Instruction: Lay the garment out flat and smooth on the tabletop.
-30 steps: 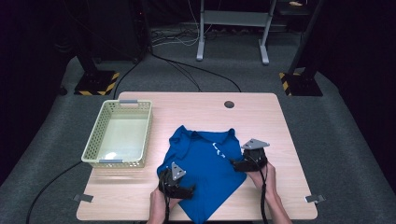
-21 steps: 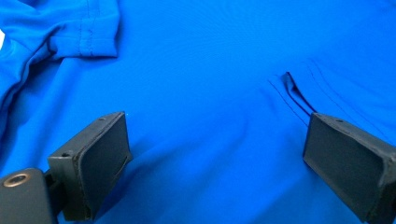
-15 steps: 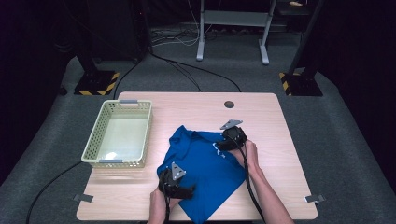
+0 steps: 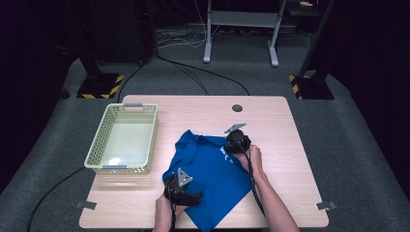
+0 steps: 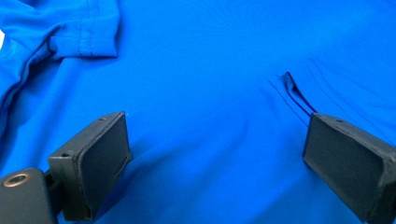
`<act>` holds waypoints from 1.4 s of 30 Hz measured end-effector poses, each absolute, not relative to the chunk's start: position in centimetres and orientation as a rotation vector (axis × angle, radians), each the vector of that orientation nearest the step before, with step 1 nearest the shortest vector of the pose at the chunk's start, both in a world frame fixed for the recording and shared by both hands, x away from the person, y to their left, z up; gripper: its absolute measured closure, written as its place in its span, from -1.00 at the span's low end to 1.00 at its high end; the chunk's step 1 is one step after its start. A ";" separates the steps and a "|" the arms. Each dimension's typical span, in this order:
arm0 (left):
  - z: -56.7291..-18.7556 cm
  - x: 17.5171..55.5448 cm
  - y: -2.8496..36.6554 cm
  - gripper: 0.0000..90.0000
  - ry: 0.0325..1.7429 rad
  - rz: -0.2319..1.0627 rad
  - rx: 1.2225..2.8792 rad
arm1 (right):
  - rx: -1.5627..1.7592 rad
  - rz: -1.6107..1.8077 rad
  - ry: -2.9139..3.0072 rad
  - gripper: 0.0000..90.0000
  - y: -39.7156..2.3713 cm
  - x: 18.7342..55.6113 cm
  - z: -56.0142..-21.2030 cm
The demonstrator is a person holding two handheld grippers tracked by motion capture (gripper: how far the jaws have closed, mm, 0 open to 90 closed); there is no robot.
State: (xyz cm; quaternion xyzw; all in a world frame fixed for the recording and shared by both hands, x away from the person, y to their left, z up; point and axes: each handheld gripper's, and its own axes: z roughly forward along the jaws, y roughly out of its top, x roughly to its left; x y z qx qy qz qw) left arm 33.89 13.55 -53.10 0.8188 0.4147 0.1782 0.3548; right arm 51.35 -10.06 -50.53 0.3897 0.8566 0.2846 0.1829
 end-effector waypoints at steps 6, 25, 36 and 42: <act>-53.1 33.9 13.6 -0.86 1.071 0.461 2.117 | 1.115 0.825 2.414 0.77 -10.5 51.6 -50.3; -53.1 33.9 13.6 -0.86 1.072 0.462 2.116 | 1.212 0.799 2.298 0.71 -10.8 56.1 -48.0; -53.1 33.9 13.6 -0.85 1.072 0.461 2.116 | 1.336 0.805 2.221 -0.19 -12.1 56.3 -47.9; -53.1 33.9 13.5 -0.86 1.072 0.462 2.115 | 1.303 0.873 2.221 -0.38 -13.1 54.3 -46.8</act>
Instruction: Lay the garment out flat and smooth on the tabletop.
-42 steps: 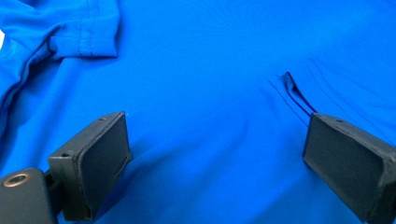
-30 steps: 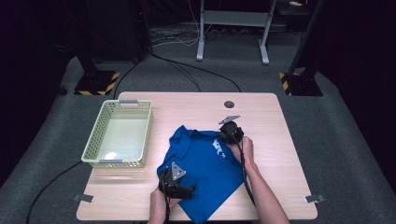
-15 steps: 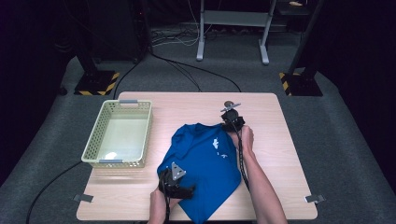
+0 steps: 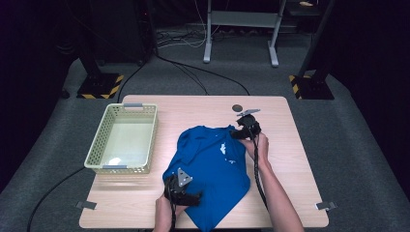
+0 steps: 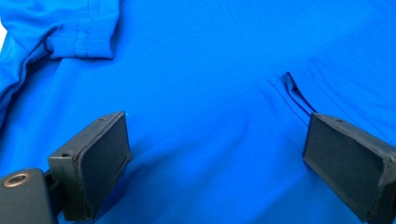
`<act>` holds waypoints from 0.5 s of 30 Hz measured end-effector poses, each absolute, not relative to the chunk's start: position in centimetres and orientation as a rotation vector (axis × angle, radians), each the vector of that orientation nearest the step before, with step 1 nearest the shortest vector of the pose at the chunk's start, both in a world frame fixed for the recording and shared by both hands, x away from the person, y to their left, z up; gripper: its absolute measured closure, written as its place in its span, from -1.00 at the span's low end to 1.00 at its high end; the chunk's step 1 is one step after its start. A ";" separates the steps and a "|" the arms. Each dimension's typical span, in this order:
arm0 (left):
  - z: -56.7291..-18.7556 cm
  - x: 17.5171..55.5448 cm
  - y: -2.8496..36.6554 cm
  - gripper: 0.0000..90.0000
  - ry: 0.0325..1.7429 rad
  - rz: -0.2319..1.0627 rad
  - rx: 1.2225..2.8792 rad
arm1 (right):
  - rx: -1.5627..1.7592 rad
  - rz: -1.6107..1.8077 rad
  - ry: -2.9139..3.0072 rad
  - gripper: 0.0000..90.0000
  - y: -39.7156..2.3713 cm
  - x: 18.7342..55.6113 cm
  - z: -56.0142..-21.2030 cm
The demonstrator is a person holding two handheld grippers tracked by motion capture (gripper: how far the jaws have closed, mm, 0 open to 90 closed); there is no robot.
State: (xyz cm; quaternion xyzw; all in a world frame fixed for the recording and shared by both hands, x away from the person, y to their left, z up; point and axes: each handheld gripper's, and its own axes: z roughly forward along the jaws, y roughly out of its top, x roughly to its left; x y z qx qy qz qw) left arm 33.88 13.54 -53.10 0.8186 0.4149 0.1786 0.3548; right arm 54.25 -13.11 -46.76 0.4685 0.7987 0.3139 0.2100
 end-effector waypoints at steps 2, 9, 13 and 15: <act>-53.1 33.9 13.5 -0.85 1.072 0.462 2.116 | 1.283 0.888 2.231 -0.41 -13.4 53.5 -46.5; -53.1 33.8 13.4 -0.86 1.084 0.467 2.107 | 1.220 0.913 2.276 -0.55 -13.7 50.2 -46.8; -53.1 33.9 13.3 -0.86 1.088 0.468 2.105 | 1.158 0.873 2.345 -0.60 -12.5 48.5 -48.0; -53.1 33.9 13.1 -0.86 1.087 0.467 2.106 | 1.142 0.852 2.378 -0.63 -12.0 48.0 -48.8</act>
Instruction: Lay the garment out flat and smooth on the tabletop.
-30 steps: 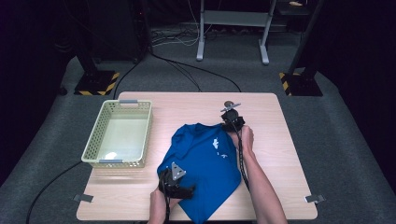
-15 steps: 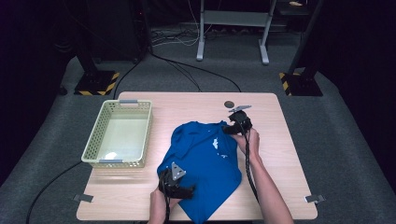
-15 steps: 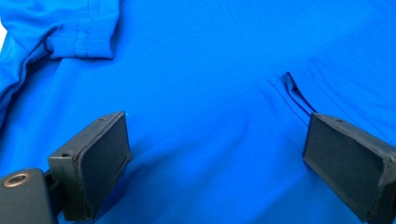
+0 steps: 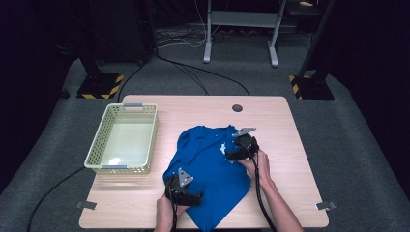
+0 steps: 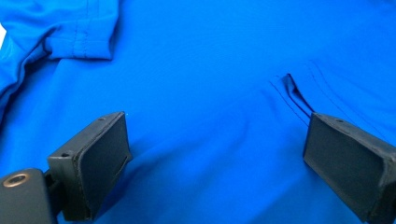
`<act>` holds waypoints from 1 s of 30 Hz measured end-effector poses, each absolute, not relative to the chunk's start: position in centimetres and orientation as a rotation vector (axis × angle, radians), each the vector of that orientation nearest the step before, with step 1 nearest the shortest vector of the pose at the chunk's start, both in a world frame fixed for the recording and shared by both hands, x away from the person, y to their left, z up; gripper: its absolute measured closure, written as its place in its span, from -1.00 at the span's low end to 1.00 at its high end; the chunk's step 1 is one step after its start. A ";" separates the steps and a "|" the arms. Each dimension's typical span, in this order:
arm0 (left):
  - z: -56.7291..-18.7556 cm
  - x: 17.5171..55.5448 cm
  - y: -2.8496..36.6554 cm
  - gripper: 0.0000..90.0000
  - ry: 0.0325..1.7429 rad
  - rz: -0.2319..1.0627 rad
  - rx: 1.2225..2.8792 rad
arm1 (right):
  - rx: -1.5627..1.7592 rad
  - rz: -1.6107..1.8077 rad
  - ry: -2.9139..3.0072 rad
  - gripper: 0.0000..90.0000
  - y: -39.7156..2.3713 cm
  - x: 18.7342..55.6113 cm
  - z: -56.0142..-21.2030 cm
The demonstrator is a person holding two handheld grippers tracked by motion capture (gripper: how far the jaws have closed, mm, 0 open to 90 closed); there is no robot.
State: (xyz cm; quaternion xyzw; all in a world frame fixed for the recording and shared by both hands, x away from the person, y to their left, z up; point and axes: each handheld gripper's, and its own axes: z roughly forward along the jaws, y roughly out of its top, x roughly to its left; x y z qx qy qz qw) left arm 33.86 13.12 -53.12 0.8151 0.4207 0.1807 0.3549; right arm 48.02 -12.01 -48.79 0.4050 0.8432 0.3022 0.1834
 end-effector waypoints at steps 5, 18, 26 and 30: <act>-53.1 33.9 12.8 -0.86 1.087 0.467 2.106 | 1.156 0.832 2.417 -0.67 -12.1 47.8 -50.4; -53.1 33.8 11.8 -0.86 1.063 0.460 2.119 | 1.201 0.797 2.404 -0.71 -14.8 47.5 -51.3; -53.1 33.9 11.6 -0.86 1.060 0.459 2.119 | 1.168 0.839 2.358 -0.64 -14.9 47.0 -49.8; -53.1 33.9 11.6 -0.86 1.060 0.459 2.119 | 1.113 0.834 2.404 -0.35 -13.3 46.9 -49.7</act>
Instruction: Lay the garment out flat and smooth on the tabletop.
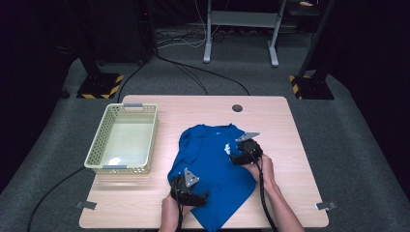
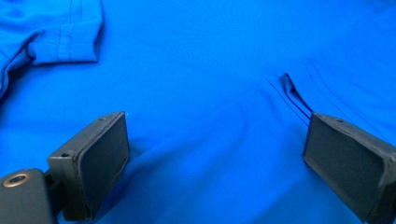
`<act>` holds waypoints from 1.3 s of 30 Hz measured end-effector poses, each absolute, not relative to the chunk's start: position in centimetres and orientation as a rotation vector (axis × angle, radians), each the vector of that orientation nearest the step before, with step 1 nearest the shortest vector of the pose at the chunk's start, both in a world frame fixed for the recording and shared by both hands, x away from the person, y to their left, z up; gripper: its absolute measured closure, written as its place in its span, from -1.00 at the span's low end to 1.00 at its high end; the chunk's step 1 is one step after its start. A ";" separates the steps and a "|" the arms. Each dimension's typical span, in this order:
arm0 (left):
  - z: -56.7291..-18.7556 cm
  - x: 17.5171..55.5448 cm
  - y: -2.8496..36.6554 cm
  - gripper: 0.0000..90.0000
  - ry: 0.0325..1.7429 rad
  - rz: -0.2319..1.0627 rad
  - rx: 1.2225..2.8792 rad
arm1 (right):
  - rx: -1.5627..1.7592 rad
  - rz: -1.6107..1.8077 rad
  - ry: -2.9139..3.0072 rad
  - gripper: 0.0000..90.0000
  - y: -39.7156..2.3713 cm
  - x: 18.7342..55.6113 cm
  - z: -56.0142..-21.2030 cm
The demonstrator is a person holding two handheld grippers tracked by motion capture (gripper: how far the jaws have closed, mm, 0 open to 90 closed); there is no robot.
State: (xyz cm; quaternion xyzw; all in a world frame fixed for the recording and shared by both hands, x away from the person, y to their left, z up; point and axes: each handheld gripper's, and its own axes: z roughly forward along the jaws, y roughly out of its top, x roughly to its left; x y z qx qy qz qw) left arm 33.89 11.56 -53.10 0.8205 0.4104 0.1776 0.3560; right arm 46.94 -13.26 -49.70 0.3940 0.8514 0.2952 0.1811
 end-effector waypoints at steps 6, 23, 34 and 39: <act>-53.1 33.9 11.6 -0.86 1.061 0.458 2.120 | 1.115 0.784 2.433 0.23 -12.1 46.9 -50.5; -53.1 33.9 11.6 -0.86 1.061 0.458 2.119 | 1.197 0.843 2.335 0.91 -14.0 46.7 -49.5; -53.1 33.9 11.6 -0.86 1.061 0.458 2.120 | 1.273 0.872 2.248 0.91 -17.0 46.6 -48.9; -53.1 33.9 11.6 -0.86 1.061 0.458 2.119 | 1.304 0.868 2.214 0.90 -18.4 46.5 -49.0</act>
